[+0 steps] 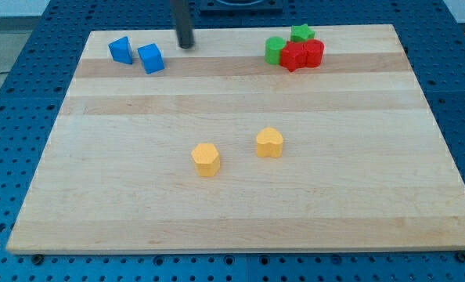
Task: Slide the yellow heart to the bottom right of the blue triangle
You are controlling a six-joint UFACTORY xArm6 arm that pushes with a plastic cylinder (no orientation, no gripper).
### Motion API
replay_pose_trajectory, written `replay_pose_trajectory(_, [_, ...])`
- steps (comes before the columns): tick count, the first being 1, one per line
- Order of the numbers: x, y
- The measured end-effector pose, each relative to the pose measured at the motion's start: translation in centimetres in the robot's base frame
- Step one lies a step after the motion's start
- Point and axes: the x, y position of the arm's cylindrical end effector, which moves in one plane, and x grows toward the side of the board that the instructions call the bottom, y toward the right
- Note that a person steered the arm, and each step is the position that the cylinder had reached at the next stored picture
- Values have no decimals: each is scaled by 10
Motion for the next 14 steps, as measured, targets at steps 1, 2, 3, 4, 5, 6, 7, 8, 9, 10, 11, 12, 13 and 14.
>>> replay_pose_trajectory(1, [85, 45])
replay_pose_trajectory(2, [126, 123])
replay_pose_trajectory(3, [186, 187])
replay_pose_trajectory(4, [219, 185])
replay_pose_trajectory(5, [228, 121])
replay_pose_trajectory(6, [211, 64])
replay_pose_trajectory(7, [175, 14])
replay_pose_trajectory(8, [151, -15])
replay_pose_trajectory(9, [145, -25])
replay_pose_trajectory(10, [163, -13])
replay_pose_trajectory(11, [192, 46])
replay_pose_trajectory(12, [259, 47])
replay_pose_trajectory(13, [325, 48])
replay_pose_trajectory(14, [346, 44])
